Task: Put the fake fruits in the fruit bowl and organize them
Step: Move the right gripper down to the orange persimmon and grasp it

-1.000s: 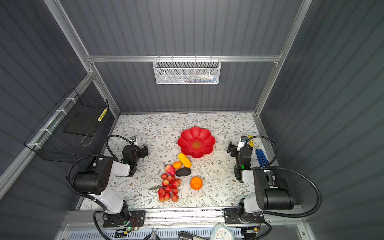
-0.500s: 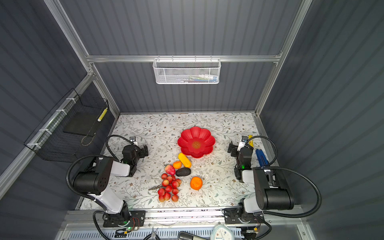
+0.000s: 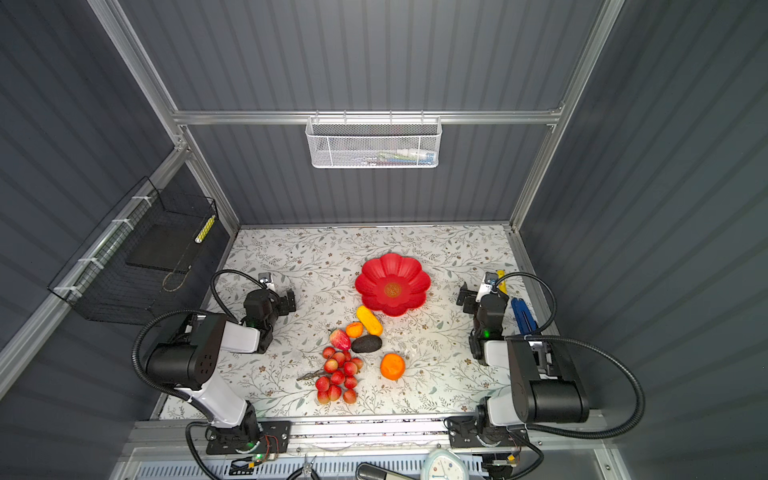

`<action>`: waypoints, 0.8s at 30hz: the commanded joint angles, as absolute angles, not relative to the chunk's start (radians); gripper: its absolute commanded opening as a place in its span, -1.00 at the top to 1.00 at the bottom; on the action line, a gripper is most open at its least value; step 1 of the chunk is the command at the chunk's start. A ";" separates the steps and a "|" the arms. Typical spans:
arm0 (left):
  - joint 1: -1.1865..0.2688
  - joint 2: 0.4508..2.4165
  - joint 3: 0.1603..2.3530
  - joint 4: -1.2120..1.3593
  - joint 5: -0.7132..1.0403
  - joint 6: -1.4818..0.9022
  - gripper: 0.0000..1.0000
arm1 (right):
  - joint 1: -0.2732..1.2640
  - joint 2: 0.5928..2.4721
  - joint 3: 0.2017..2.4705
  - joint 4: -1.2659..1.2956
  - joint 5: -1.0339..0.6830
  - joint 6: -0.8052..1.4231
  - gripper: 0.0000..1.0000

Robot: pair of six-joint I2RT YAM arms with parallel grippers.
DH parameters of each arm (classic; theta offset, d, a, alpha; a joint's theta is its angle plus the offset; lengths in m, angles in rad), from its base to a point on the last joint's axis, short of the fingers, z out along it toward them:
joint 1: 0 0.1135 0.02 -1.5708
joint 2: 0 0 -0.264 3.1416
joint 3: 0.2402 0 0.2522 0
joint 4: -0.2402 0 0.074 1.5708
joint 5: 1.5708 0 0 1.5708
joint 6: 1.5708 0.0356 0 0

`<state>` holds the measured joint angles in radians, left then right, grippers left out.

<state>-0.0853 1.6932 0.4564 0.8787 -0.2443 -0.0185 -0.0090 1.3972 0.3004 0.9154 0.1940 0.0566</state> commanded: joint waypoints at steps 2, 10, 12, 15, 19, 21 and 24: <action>-0.083 1.537 0.618 0.487 -0.314 -0.076 -0.99 | 0.027 1.198 0.482 0.538 0.303 0.126 -0.98; -0.080 1.297 0.715 0.199 -0.206 -0.368 -0.99 | -0.002 1.006 0.588 0.229 -0.044 0.363 -0.95; -0.080 1.249 0.701 0.196 -0.187 -0.386 -0.99 | 0.011 0.989 0.641 0.065 -0.126 0.396 -0.95; -0.080 1.207 0.691 0.189 -0.164 -0.397 -0.99 | 0.089 0.952 0.691 -0.165 -0.176 0.403 -0.93; -0.080 1.193 0.695 0.178 -0.153 -0.395 -0.99 | 0.278 0.894 0.696 -0.379 -0.122 0.454 -0.89; -0.080 1.199 0.701 0.172 -0.149 -0.400 -0.99 | 0.375 0.881 0.683 -0.449 -0.121 0.520 -0.87; -0.080 1.203 0.706 0.159 -0.134 -0.412 -0.99 | 0.533 0.888 0.666 -0.518 -0.085 0.620 -0.84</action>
